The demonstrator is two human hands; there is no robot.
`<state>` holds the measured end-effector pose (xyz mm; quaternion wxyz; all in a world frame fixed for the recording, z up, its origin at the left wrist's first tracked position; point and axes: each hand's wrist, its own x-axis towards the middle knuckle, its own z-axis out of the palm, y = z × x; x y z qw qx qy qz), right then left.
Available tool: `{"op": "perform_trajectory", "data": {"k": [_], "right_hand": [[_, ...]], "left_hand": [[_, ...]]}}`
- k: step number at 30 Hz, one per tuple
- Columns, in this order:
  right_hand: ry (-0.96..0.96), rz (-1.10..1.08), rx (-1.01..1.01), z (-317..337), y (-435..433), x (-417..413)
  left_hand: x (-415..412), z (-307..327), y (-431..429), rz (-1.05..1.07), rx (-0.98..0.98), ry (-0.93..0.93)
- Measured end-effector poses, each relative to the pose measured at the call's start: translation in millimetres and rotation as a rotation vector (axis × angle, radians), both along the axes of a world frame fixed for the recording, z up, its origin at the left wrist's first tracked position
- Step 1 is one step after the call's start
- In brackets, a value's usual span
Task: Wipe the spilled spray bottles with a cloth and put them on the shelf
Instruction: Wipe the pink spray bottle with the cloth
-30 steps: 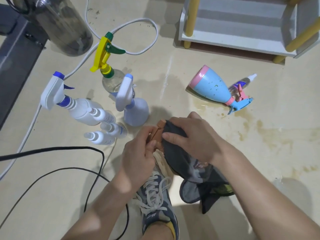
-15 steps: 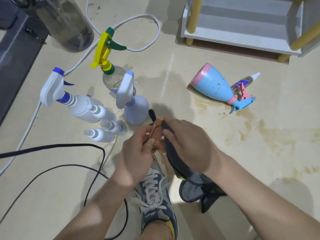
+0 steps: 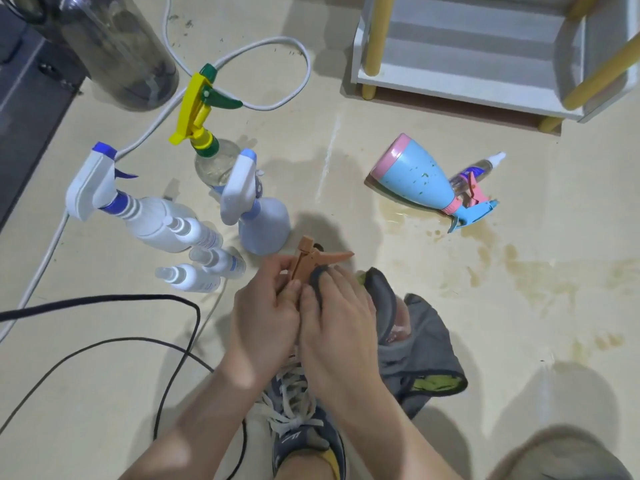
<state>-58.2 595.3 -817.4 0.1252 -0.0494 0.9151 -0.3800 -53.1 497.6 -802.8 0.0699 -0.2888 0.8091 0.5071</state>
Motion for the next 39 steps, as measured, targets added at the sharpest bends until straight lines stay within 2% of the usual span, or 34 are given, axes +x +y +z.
{"op": "perform_trajectory", "data": {"k": [2,5,8,10,13,14,15,18,19,22,26,33,37,39], "right_hand": [[0.002,0.052,0.021,-4,1,4],[0.104,0.252,0.148,-3,14,-4],[0.101,0.371,0.284,0,22,-10],[0.021,0.407,0.277,1,20,-24],[-0.34,0.472,0.2,7,15,-65],[-0.399,0.472,0.169,6,13,-71],[-0.388,0.432,0.147,3,11,-70],[-0.083,0.212,0.167,-11,5,-27],[-0.001,0.198,0.194,-14,5,-9],[0.16,0.336,0.339,-23,10,22],[0.21,0.309,0.36,-33,7,-14],[-0.07,0.316,0.219,-22,18,-61],[-0.582,0.495,-0.021,-16,31,-93],[-0.668,0.582,-0.086,-16,41,-102]], "left_hand": [[-1,2,-4,0.022,-0.02,0.012],[-3,2,-7,0.137,0.003,0.02],[-6,5,-4,0.142,0.02,0.03],[-7,6,-3,0.06,-0.009,0.04],[-5,10,-2,-0.053,-0.049,0.07],[-5,12,-1,-0.057,-0.069,0.06],[-5,12,0,-0.042,-0.066,0.053],[-16,11,-1,0.078,-0.012,-0.003],[-19,8,-3,0.117,0.013,-0.03],[-20,5,-9,0.188,0.042,-0.085],[-16,9,-5,0.157,0.013,-0.091],[-25,19,-1,0.031,-0.073,-0.108],[-21,25,-2,-0.052,-0.038,-0.108],[-18,27,-1,-0.078,-0.027,-0.097]]}}
